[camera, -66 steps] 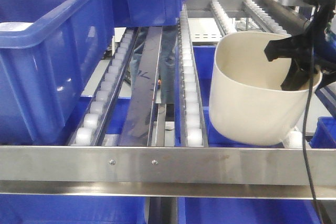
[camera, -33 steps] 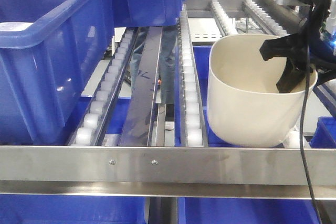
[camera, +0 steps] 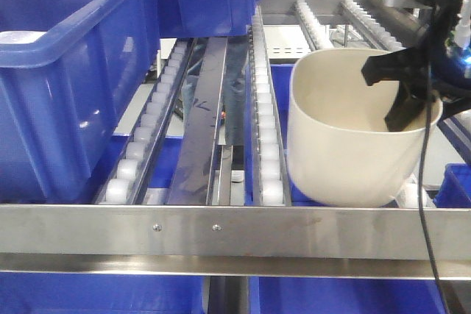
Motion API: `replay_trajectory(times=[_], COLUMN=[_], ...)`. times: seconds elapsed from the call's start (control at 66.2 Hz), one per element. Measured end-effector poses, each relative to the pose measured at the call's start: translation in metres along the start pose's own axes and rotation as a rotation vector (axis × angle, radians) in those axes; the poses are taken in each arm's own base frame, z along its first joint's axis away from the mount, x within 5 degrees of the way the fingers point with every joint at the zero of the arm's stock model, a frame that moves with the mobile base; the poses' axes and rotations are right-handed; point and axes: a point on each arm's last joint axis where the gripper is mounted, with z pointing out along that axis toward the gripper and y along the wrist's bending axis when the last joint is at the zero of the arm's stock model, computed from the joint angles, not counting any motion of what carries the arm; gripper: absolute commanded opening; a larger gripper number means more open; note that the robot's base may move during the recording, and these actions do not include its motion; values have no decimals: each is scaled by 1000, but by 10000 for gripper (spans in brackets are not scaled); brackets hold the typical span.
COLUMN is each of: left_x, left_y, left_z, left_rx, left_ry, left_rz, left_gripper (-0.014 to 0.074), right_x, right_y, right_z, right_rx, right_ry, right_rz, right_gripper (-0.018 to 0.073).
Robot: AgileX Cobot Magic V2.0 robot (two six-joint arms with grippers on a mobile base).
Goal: Move white bin to right shelf second layer
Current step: 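Open the right gripper to release the bin's rim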
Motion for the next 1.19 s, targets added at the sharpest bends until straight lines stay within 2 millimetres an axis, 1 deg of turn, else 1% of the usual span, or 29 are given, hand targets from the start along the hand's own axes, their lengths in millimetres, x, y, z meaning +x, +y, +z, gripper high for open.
replay_trajectory(times=[0.166, 0.423, 0.453, 0.514, 0.604, 0.68, 0.725, 0.801, 0.967, 1.088, 1.194], left_x=[0, 0, 0, 0, 0, 0, 0, 0, 0, 0, 0], left_y=[0, 0, 0, 0, 0, 0, 0, 0, 0, 0, 0], left_z=[0, 0, 0, 0, 0, 0, 0, 0, 0, 0, 0], left_rx=[0, 0, 0, 0, 0, 0, 0, 0, 0, 0, 0], left_ry=[0, 0, 0, 0, 0, 0, 0, 0, 0, 0, 0], left_rz=[0, 0, 0, 0, 0, 0, 0, 0, 0, 0, 0], left_gripper=[85, 85, 85, 85, 85, 85, 85, 85, 85, 85, 85], right_x=[3, 3, 3, 3, 3, 3, 2, 2, -5, -10, -14], right_y=[1, 1, 1, 1, 1, 1, 1, 1, 2, 3, 4], right_z=[7, 8, 8, 8, 8, 8, 8, 8, -7, -22, -40], right_rx=[2, 2, 2, 2, 2, 2, 2, 1, -10, -17, -25], right_ry=[28, 31, 31, 31, 31, 23, 18, 12, -49, -95, -147], right_rz=[-4, -4, -4, -4, -4, -4, -4, -4, 3, 2, 0], right_gripper=[53, 62, 83, 160, 319, 425, 451, 457, 457, 456, 454])
